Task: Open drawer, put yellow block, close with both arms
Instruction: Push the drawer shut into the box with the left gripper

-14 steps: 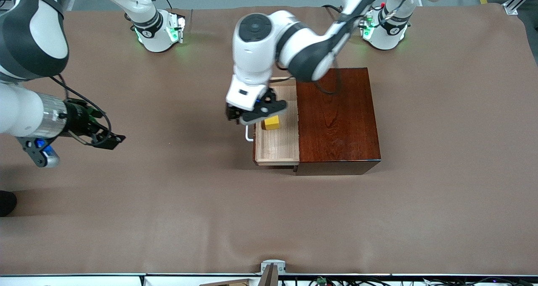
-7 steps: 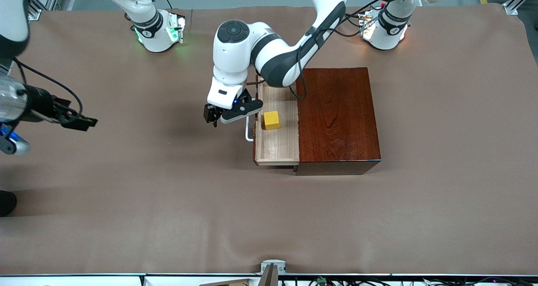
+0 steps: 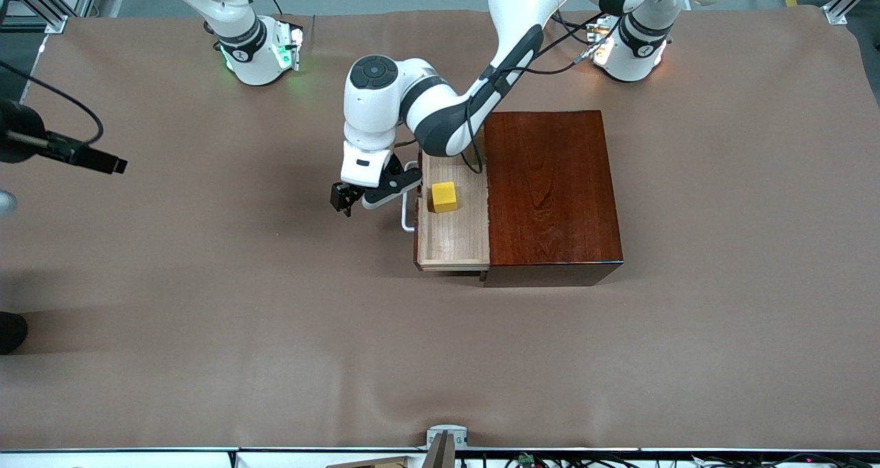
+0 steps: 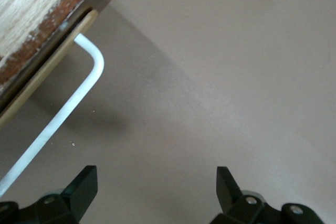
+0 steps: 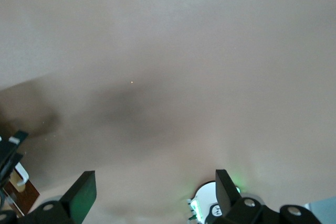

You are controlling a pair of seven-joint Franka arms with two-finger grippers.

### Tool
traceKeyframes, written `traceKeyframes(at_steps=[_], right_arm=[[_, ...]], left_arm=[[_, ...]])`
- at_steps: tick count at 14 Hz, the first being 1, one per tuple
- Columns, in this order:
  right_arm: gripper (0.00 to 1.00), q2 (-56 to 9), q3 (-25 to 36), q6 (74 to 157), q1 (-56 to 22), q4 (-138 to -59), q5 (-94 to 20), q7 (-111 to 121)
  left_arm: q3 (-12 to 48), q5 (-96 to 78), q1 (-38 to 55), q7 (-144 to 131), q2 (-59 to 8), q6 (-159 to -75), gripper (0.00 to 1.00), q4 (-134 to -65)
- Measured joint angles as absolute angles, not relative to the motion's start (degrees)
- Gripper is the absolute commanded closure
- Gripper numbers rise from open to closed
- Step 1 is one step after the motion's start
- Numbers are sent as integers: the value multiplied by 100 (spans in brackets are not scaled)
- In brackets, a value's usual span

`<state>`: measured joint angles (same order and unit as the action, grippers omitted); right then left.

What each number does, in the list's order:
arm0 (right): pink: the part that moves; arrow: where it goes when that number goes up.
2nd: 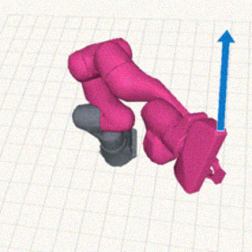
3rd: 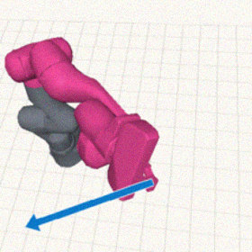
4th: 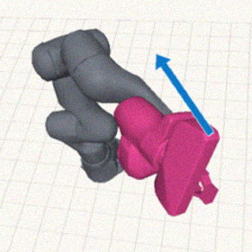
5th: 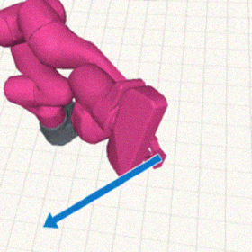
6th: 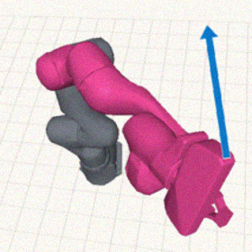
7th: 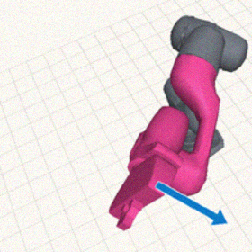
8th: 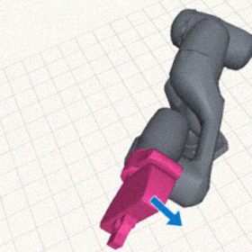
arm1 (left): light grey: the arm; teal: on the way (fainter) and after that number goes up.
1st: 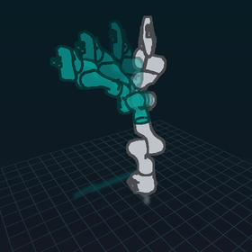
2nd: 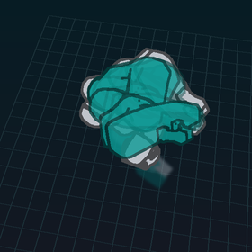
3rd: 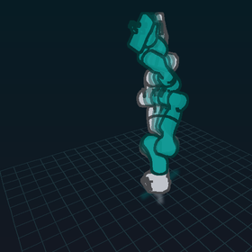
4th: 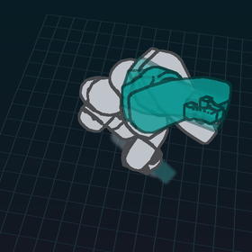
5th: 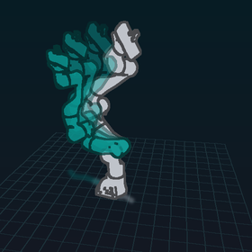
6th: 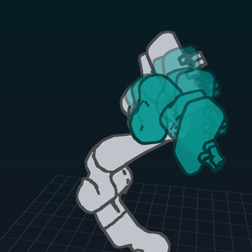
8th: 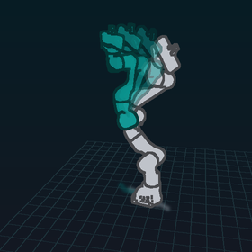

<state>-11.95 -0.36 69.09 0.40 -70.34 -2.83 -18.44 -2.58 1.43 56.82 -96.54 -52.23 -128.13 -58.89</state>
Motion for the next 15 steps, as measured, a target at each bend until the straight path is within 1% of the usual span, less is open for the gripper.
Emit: traceKeyframes(at_steps=[2, 7, 11, 15], right_arm=[[0, -1016, -29, 6909, 46, -7134, -253, -1348], [0, -475, -9, 7087, 87, -7806, -222, -733], [0, -55, -8, 7457, 92, -8236, -211, -170], [0, 26, -2, 7589, 272, -8277, -112, 199]], left_arm=[[-272, 143, 5688, -10012, -5309, -12757, 0, -5891], [-313, 143, 5694, -10354, -5427, -12256, 0, -5890], [-419, 135, 5695, -10415, -5427, -11853, 0, -5782], [-523, 135, 5675, -10456, -5428, -11406, 0, -5705]])
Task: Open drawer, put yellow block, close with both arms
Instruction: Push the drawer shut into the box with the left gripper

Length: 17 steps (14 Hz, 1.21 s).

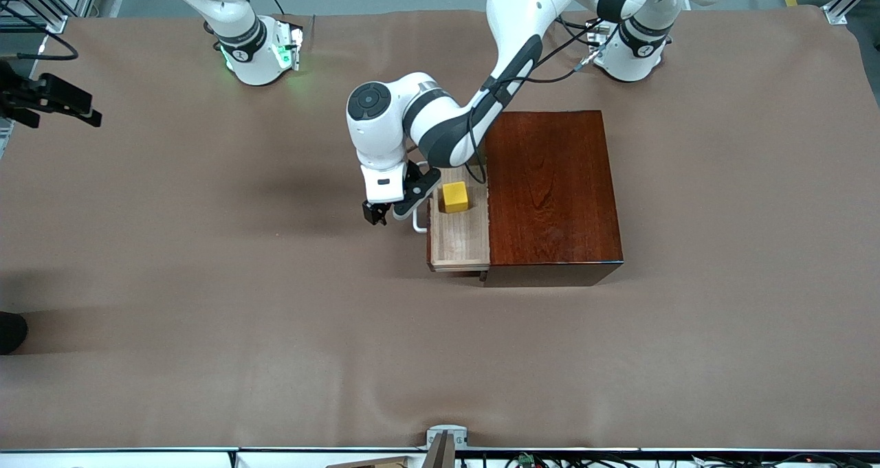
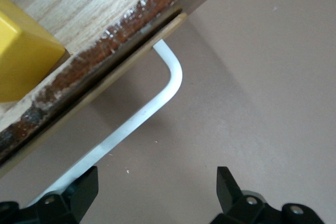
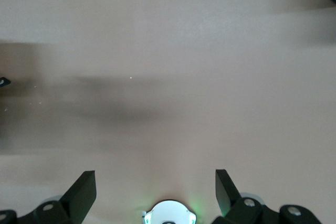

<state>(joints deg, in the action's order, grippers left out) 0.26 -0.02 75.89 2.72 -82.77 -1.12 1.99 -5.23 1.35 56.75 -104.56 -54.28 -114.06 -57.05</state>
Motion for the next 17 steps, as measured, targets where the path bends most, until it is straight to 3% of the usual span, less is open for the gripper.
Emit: traceKeyframes(at_steps=[11, 17], right_arm=[[0, 27, -139, 7568, 181, -8170, 19, 256], [0, 27, -102, 7553, 188, -8170, 24, 256]], left_arm=[[-1019, 138, 5606, -10628, -5428, -9457, 0, -5658], [-1028, 166, 5540, -10773, -5429, -9276, 0, -5672]])
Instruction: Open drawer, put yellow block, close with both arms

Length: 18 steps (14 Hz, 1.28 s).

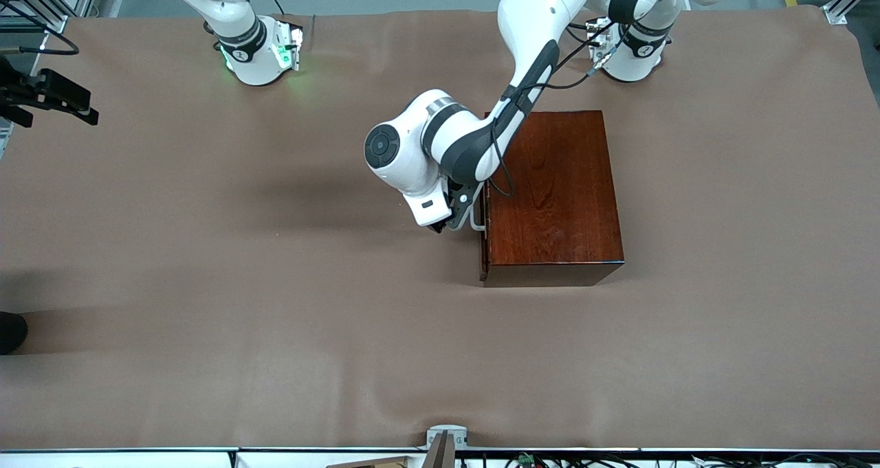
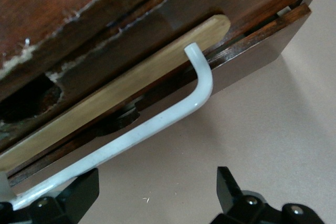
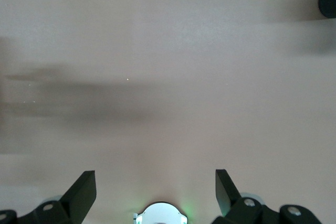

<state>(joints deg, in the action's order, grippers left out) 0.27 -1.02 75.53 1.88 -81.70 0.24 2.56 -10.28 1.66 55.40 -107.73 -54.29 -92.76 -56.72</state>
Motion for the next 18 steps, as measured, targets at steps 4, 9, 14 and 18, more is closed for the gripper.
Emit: traceKeyframes(at_steps=[4, 9, 14, 18], right_arm=[[0, 27, -91, 7554, 193, -8169, 28, 256], [0, 27, -52, 7554, 231, -8167, 29, 257], [0, 27, -52, 7554, 231, -8167, 29, 257], [0, 27, -52, 7555, 231, -8167, 29, 257]], left_arm=[[-1066, 201, 5536, -10440, -5191, -9323, 0, -5540], [-1113, 219, 5190, -9010, -3969, -9179, 0, -5512], [-1077, 219, 4502, -7296, -3088, -8602, 0, -5616], [-1075, 218, 4069, -5814, -2225, -8480, 0, -6344]])
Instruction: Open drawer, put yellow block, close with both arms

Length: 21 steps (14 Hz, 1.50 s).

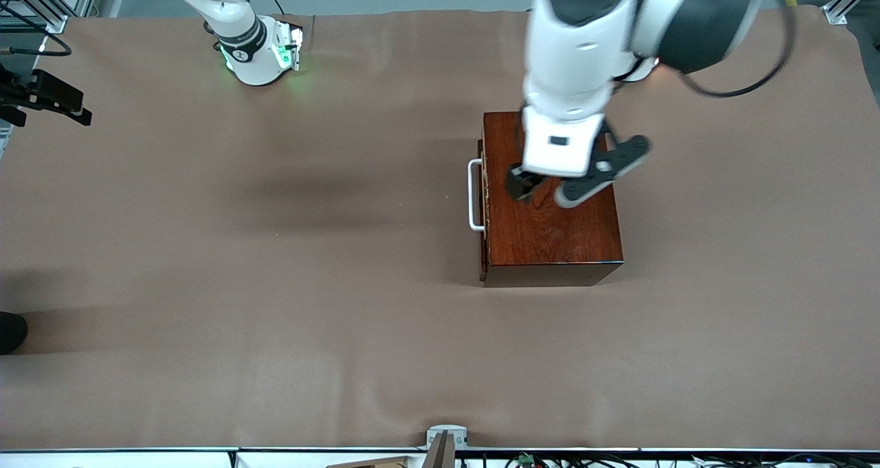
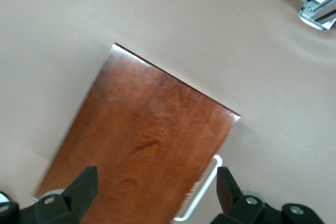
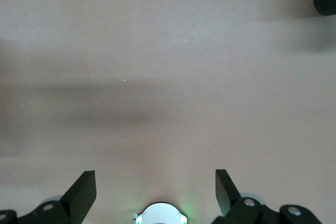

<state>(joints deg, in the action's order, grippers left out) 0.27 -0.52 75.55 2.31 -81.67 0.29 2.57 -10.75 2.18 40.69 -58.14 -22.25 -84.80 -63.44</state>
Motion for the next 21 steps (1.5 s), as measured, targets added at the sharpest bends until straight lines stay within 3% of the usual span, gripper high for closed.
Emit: traceKeyframes(at_steps=[7, 14, 21], right_arm=[[0, 27, -52, 7554, 231, -8167, 29, 257], [0, 27, -51, 7544, 231, -8168, 29, 257], [0, 27, -50, 7524, 231, -8168, 29, 257]], left_arm=[[-1083, 218, 2986, -3189, -850, -8466, 0, -7839], [-1066, 218, 2161, -1653, -387, -8273, 0, -8193], [338, 219, 510, -712, -181, -8224, 0, -8370]])
